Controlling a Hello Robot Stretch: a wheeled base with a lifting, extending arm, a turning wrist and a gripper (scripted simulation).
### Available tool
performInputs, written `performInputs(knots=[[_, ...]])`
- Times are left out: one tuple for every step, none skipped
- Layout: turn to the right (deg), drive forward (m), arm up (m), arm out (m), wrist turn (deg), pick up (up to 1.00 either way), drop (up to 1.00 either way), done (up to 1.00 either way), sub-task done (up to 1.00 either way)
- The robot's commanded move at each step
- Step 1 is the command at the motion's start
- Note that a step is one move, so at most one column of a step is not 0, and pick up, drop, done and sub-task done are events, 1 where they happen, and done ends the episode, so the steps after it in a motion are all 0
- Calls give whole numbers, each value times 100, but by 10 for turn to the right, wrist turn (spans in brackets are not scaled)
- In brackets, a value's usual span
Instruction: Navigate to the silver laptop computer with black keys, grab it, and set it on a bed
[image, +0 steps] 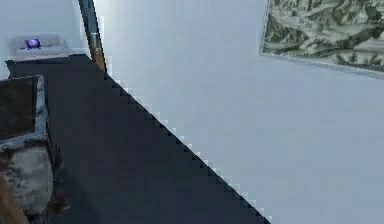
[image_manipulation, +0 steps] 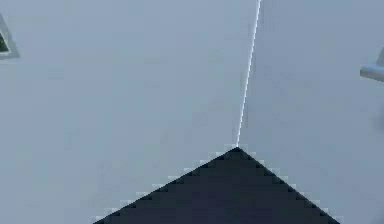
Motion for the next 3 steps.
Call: performInputs(knots=[[-180,0,0,0,0,0,0,0,0],[0,95,0,0,0,0,0,0,0],[-150,0,0,0,0,0,0,0,0]])
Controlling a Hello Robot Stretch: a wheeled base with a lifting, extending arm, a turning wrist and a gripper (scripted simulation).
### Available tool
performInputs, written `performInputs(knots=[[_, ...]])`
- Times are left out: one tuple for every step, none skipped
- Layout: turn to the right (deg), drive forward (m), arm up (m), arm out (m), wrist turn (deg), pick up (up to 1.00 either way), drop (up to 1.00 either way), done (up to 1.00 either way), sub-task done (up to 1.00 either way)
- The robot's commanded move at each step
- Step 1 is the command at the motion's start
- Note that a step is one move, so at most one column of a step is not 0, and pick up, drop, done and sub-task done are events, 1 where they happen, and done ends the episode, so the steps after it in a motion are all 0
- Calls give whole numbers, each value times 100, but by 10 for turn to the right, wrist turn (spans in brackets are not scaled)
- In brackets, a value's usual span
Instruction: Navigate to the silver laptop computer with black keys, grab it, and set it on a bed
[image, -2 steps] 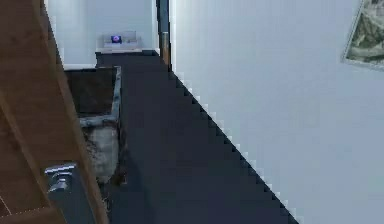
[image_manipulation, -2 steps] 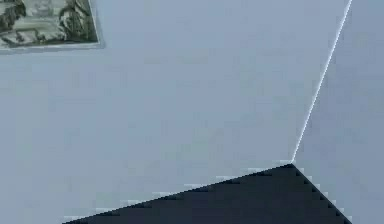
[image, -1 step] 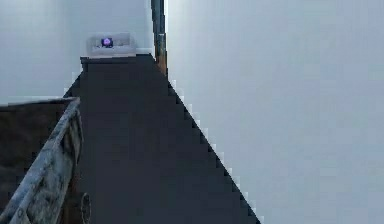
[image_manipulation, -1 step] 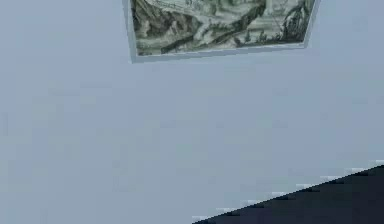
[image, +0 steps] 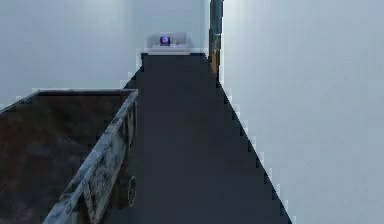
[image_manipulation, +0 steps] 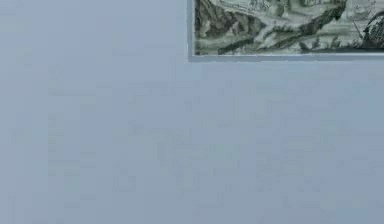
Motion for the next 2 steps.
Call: performInputs(knots=[[0,100,0,0,0,0,0,0,0],[-30,0,0,0,0,0,0,0,0]])
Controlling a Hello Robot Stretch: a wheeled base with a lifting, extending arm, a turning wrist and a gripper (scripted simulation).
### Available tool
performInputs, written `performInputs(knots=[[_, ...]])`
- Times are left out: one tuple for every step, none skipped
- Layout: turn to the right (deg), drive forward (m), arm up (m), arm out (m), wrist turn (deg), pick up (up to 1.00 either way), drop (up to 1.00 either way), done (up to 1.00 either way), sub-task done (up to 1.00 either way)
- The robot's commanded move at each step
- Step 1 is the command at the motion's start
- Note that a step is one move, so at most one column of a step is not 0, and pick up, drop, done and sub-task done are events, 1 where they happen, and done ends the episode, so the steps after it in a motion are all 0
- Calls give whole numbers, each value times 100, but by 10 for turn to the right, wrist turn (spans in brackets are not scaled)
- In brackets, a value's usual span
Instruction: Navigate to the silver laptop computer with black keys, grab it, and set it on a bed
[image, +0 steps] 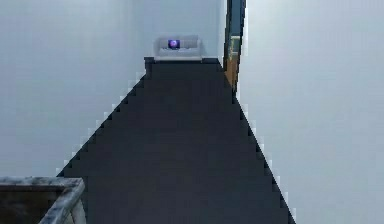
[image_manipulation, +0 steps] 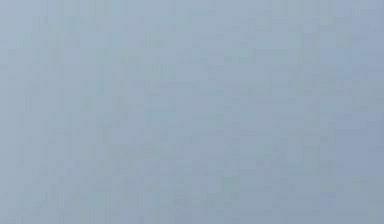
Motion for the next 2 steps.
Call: performInputs(knots=[[0,80,0,0,0,0,0,0,0],[0,100,0,0,0,0,0,0,0]])
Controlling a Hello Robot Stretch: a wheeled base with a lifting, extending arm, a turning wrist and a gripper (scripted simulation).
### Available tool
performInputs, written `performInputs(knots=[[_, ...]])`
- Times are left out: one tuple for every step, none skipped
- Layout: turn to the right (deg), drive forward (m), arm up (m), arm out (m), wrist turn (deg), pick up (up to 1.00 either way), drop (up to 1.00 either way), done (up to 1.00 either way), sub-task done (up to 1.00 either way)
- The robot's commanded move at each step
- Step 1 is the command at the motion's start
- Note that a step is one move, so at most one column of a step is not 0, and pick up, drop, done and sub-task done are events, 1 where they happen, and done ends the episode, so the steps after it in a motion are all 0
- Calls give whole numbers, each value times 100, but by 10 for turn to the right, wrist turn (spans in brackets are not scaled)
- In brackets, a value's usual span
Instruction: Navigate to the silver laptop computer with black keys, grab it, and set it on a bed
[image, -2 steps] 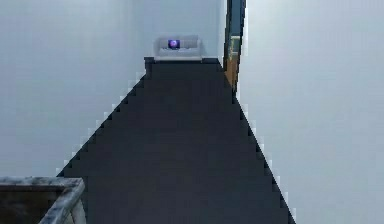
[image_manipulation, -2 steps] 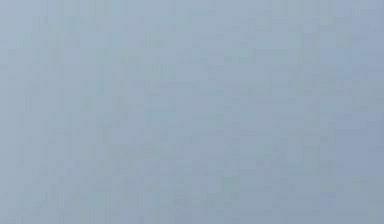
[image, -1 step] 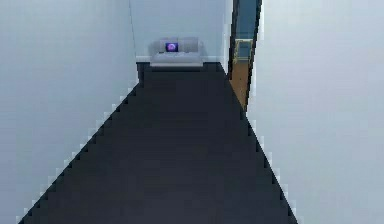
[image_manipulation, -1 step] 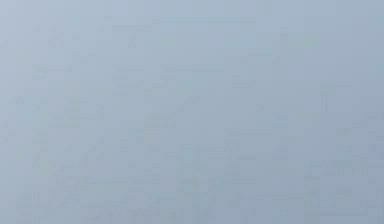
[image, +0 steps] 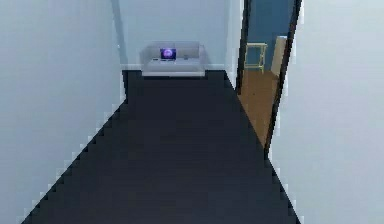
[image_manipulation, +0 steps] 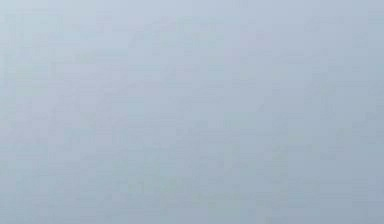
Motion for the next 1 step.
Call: performInputs(knots=[[0,100,0,0,0,0,0,0,0]])
